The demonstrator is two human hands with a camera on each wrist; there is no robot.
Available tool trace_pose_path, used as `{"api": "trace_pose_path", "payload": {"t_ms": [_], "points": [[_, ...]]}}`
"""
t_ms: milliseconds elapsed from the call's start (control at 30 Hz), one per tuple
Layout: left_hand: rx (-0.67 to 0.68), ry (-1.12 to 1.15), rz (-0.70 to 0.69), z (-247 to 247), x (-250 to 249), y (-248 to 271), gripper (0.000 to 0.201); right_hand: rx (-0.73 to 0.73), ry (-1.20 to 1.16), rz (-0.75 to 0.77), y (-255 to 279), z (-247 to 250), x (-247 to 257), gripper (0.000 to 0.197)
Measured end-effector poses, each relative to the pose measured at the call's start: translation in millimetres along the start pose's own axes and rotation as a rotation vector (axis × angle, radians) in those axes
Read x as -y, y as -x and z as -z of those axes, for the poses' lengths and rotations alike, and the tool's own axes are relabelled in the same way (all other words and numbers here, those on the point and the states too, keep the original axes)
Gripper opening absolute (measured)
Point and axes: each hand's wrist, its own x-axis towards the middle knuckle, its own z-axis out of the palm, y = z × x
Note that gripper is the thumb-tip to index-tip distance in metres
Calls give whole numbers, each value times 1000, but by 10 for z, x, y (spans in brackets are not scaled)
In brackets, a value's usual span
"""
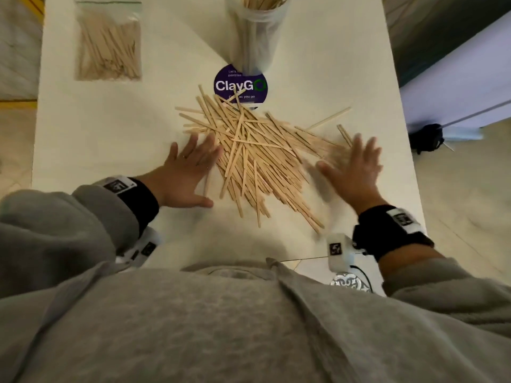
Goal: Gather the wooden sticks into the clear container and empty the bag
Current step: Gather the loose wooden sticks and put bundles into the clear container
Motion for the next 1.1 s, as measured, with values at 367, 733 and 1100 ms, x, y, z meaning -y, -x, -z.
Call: {"api": "trace_pose_path", "payload": {"t_ms": [367, 733, 1100], "points": [[-66, -270, -212, 527, -153, -578, 82, 78, 115, 284, -373, -141, 330, 118], [-233, -422, -123, 534, -192, -596, 28, -26, 150, 294, -359, -310, 1116, 44], [-278, -423, -210, 612, -26, -447, 33, 211, 196, 305, -535, -147, 1223, 50]]}}
